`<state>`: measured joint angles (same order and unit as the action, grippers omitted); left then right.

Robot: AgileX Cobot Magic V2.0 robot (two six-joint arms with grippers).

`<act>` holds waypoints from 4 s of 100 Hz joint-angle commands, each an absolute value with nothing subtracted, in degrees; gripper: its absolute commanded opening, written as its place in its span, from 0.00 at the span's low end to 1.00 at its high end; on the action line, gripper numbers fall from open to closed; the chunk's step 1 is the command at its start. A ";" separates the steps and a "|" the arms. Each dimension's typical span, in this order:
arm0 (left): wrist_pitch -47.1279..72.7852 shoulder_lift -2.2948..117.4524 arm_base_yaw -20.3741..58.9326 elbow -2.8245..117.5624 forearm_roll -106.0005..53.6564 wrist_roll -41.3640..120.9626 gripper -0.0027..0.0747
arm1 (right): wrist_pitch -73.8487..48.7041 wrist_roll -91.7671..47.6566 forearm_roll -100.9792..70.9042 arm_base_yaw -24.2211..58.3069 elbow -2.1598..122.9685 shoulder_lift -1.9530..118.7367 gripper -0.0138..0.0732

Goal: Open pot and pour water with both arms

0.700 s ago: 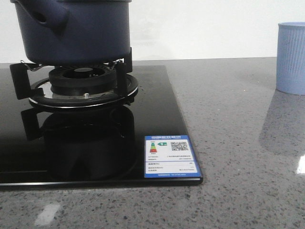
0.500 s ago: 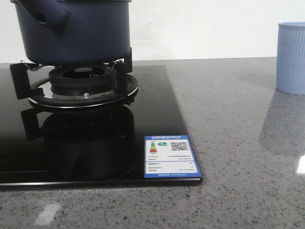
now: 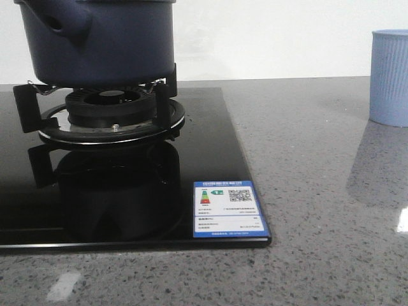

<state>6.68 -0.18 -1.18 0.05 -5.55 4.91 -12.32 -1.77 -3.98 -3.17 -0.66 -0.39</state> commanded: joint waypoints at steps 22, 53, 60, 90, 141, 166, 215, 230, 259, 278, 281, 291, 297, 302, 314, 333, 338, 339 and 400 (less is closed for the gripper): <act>2.49 -1.65 -1.38 -0.69 -6.00 4.39 0.01 | -7.90 -2.17 -4.07 -3.57 -2.04 -1.21 0.08; 1.87 -1.65 -1.38 -0.69 -6.00 4.39 0.01 | -6.28 -2.17 -4.07 -3.57 -2.04 -1.21 0.08; 1.87 -1.65 -1.38 -0.59 -6.00 4.39 0.01 | -5.47 -2.17 -4.07 -3.57 -2.04 -1.21 0.08; 1.52 -1.65 -1.38 -0.59 -7.07 4.39 0.01 | -2.73 -2.17 -9.27 -3.57 -2.04 -1.21 0.08; -3.85 -1.65 -1.38 -0.05 -40.14 4.39 0.01 | 3.99 -2.17 -38.77 -3.57 -1.56 -1.21 0.08; -1.94 -0.60 -1.38 9.81 -31.59 4.85 0.01 | -1.68 -2.17 -30.26 -3.57 7.00 -0.73 0.08; 14.70 20.38 9.53 34.11 -18.15 12.63 0.01 | -27.27 -4.37 -13.88 -0.08 32.11 23.73 0.08; 11.15 24.74 15.83 34.37 -17.98 12.72 0.01 | -28.02 -5.51 -13.80 3.44 34.97 27.40 0.08; 3.20 30.91 22.85 34.43 -17.98 12.72 0.20 | -28.92 -5.65 -13.90 4.44 35.93 28.42 0.40; 0.46 36.01 24.05 36.22 -17.98 12.72 0.56 | -28.60 -5.65 -13.90 4.44 35.93 28.42 0.84; 0.00 37.16 24.05 36.86 -17.98 12.72 0.61 | -28.56 -5.65 -13.90 4.44 35.93 28.42 0.84; -0.46 40.99 24.05 38.76 -17.98 12.72 0.63 | -28.43 -5.65 -13.90 4.44 35.93 28.42 0.84; -1.03 43.79 24.05 40.00 -17.98 12.72 0.63 | -28.30 -5.65 -13.90 4.44 35.93 28.42 0.84; -1.30 46.07 24.05 41.42 -17.98 12.72 0.63 | -28.08 -5.65 -13.90 4.44 35.93 28.42 0.84; -2.09 52.13 24.05 44.80 -17.98 12.72 0.63 | -27.50 -5.65 -13.90 4.44 35.93 28.42 0.84; -2.89 60.30 24.09 49.73 -17.65 12.72 0.78 | -27.35 -5.65 -14.00 4.44 35.93 28.42 0.84; -2.89 61.98 24.09 50.99 -17.65 12.72 0.81 | -27.35 -5.65 -14.00 4.44 35.93 28.42 0.84; -2.89 62.20 24.09 51.15 -17.65 12.72 0.81 | -27.35 -5.65 -14.00 4.44 35.93 28.42 0.84; -9.47 73.62 27.65 56.23 -15.28 12.88 0.81 | -27.21 -5.65 -14.00 4.44 35.93 28.42 0.84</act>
